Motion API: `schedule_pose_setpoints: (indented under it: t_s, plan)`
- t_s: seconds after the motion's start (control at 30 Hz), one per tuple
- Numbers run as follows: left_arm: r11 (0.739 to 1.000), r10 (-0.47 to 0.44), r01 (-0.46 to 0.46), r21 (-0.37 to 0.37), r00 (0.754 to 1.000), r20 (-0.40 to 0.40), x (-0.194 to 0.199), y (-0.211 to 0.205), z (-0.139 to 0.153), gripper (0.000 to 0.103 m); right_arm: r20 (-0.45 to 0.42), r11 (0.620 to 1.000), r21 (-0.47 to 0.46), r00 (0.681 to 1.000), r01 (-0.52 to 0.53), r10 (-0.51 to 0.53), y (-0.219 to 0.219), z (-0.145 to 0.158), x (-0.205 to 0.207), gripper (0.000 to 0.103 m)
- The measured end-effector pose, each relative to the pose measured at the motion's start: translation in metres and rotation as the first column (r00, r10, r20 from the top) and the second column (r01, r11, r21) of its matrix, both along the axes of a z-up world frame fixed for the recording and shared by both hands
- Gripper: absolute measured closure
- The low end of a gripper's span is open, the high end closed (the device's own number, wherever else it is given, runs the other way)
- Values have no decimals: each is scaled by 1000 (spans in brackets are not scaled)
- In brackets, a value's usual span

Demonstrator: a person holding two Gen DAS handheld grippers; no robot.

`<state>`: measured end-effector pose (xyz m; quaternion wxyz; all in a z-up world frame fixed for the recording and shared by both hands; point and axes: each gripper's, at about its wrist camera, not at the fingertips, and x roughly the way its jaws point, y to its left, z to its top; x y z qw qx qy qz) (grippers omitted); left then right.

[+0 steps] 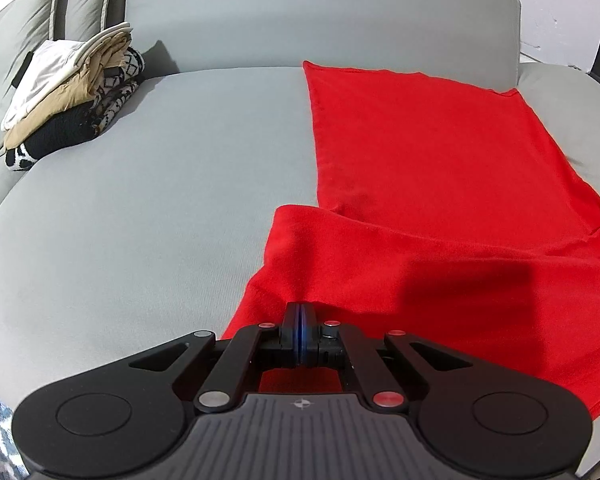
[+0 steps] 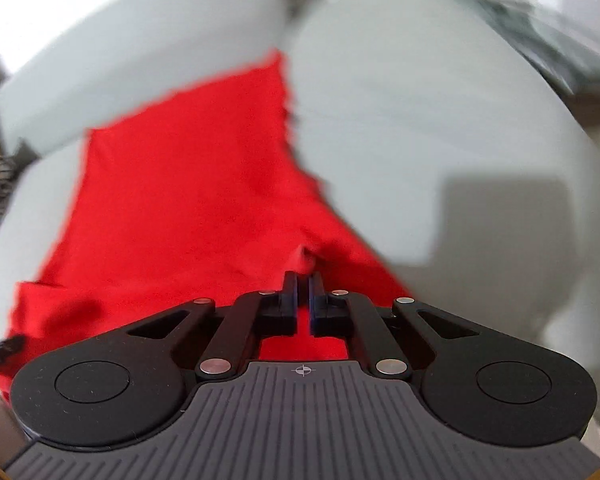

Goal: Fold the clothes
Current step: 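Grasp the shirt hem with the left gripper and fold it toward the collar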

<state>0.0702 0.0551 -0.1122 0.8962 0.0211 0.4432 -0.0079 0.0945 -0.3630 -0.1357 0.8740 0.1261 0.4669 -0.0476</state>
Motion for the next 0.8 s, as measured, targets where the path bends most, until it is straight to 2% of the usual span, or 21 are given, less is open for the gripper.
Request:
schedule_pose_setpoints:
  t_s: [0.03,0.1,0.17,0.2,0.23,0.3,0.37,0.43,0.5,0.57,0.6,0.63,0.73,0.8]
  plan:
    - [1000,0,0,2,1000,-1,1,-1,0,103,-41,1000,9,999,14,-14,-8,-4,-1,94]
    - [1000,-10,10,10,1000,-3,2,-2,2,103,-69,1000,18,997,25,-24,-20,-6,-10,91]
    - [1000,-16,16,11,1000,-13,1,-1,5,103,-36,999,13,998,45,-45,-26,5,-20,73]
    - [1000,-7,7,2,1000,-24,-1,1,10,102,-11,999,-5,999,45,-45,-26,12,-23,60]
    - [1000,0,0,-12,1000,-27,-5,2,14,100,15,999,-23,999,46,-46,-25,18,-27,59]
    - [999,-2,1,-44,1000,-23,-14,4,23,99,57,999,-39,998,25,-23,-21,27,-29,59]
    - [996,-25,25,-81,1000,-1,-25,2,29,99,78,1000,1,997,-28,28,-12,27,-22,67]
    - [991,-68,71,-110,997,38,-32,-7,30,99,87,996,25,992,-90,87,-1,21,-11,68]
    - [988,-113,119,-98,991,67,-36,-19,24,98,88,988,19,985,-152,150,11,11,2,68]
    - [992,-116,116,-52,993,-8,-31,-26,2,98,55,980,-11,979,-197,197,26,-3,11,69]
    - [993,-102,100,-67,995,-23,-31,-23,-6,98,14,978,-29,978,-206,206,29,-12,13,69]
    - [992,-94,92,-81,995,-18,-33,-21,-5,98,-4,981,-23,981,-195,195,25,-15,11,70]
    - [992,-77,68,-110,994,-79,-34,-14,5,98,-59,986,-5,985,-164,164,14,-21,4,72]
    - [995,-90,86,-42,992,-84,-41,-15,16,94,-96,986,13,981,-168,169,5,-15,-4,70]
